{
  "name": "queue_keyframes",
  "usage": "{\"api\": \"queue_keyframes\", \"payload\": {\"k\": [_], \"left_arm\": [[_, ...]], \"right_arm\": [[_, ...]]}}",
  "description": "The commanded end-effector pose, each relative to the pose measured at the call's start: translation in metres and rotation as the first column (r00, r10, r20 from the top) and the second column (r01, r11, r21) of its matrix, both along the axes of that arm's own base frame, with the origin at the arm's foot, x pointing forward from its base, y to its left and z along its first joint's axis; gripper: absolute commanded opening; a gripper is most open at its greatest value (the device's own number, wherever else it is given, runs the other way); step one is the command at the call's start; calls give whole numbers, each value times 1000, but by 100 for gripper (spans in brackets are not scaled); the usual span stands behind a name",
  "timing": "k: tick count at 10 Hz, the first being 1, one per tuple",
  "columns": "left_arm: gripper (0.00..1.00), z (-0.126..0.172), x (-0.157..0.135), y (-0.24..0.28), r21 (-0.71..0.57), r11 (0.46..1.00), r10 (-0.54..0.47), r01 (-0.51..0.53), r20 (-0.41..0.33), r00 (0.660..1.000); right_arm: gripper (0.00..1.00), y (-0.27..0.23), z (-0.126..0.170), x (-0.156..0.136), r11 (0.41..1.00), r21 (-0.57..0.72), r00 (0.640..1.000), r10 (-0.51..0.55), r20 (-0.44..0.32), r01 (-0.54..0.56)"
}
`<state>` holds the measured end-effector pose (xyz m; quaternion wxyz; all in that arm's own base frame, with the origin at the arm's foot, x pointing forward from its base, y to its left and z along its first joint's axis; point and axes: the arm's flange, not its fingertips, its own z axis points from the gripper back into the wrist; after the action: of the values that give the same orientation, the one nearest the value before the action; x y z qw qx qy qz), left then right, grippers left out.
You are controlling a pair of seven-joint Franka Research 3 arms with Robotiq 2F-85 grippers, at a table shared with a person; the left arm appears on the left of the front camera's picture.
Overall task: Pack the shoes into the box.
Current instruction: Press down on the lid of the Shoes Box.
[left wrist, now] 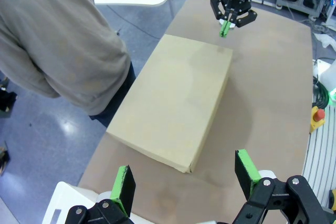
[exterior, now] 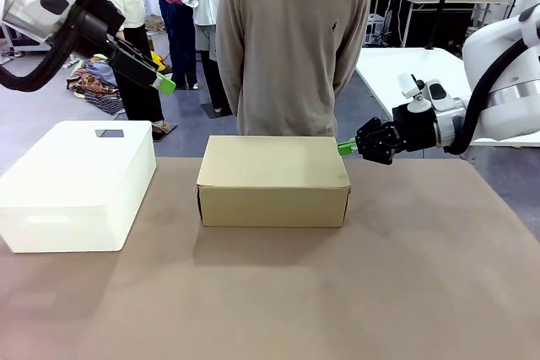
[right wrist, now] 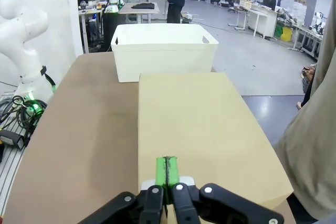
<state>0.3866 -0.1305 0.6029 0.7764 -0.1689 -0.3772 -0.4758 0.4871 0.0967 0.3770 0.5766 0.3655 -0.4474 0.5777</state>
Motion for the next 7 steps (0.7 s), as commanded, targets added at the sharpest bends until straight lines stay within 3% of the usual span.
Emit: {"api": "queue_keyframes", "payload": {"k": [1, 4, 5, 7], "left_arm": [[100, -4, 0, 2, -14, 1000, -23, 23, 9, 1000], [100, -4, 0, 2, -14, 1000, -23, 23, 9, 1000], [100, -4, 0, 2, -14, 1000, -23, 23, 9, 1000], [100, -4, 0, 2, -14, 1000, -23, 23, 9, 1000]], "right_arm": [[0, 1, 14, -9, 999, -31, 998, -28, -60, 27], [0, 3, 57, -37, 977, -164, 979, -160, -129, 139], [19, 3, 67, -44, 970, -201, 969, -171, -180, 134], [58, 9, 86, -60, 930, -307, 949, -263, -176, 201]]}}
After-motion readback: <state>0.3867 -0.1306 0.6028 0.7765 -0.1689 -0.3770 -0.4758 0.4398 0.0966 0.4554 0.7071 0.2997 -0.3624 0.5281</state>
